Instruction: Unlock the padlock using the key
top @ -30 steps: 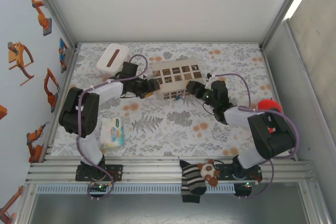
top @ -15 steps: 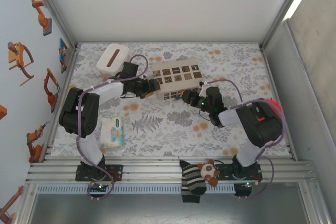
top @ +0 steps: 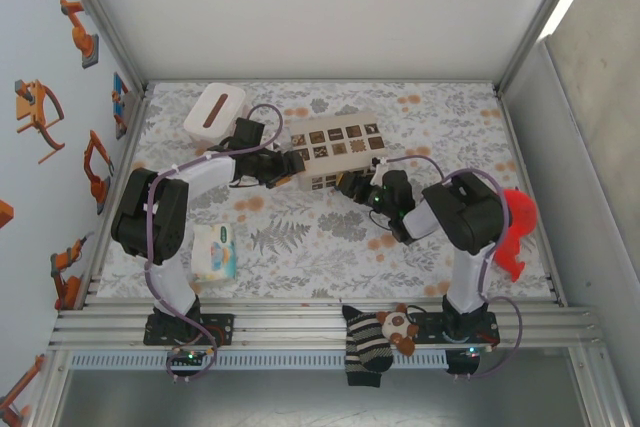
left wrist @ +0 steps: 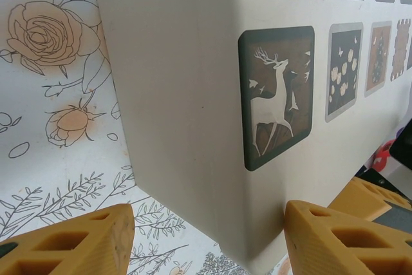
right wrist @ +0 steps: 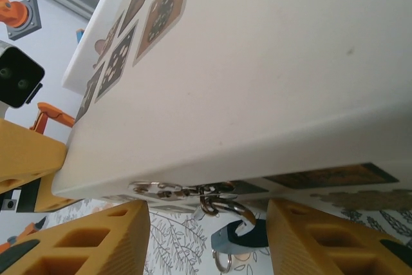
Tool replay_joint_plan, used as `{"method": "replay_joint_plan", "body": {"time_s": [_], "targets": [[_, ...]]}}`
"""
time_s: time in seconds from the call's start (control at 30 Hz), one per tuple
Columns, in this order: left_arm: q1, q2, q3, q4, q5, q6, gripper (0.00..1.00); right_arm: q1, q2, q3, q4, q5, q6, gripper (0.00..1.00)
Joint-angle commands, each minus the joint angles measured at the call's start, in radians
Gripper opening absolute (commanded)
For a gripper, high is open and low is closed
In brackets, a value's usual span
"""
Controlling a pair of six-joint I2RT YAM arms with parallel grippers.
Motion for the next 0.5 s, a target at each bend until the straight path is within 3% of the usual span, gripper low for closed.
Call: {"method": "replay_joint_plan", "body": {"time_s": [0.0, 0.2, 0.47], "targets": [[-0.006, -0.01, -0.026, -0.091, -0.04, 0.013, 0.62, 0.005, 0.027, 0.032, 0.071, 0.014, -0.013, 0.49], [-0.007, -0.018, -0.028, -0.092, -0.041, 0.013, 0.62, 0.005, 0.054, 0.049, 0.102, -0.016, -0.015, 0.46], [-0.006, -0.018, -0.031, -0.091, -0.042, 0.014, 0.62, 0.005, 0.052, 0.037, 0.118, -0.033, -0.001, 0.35]]}}
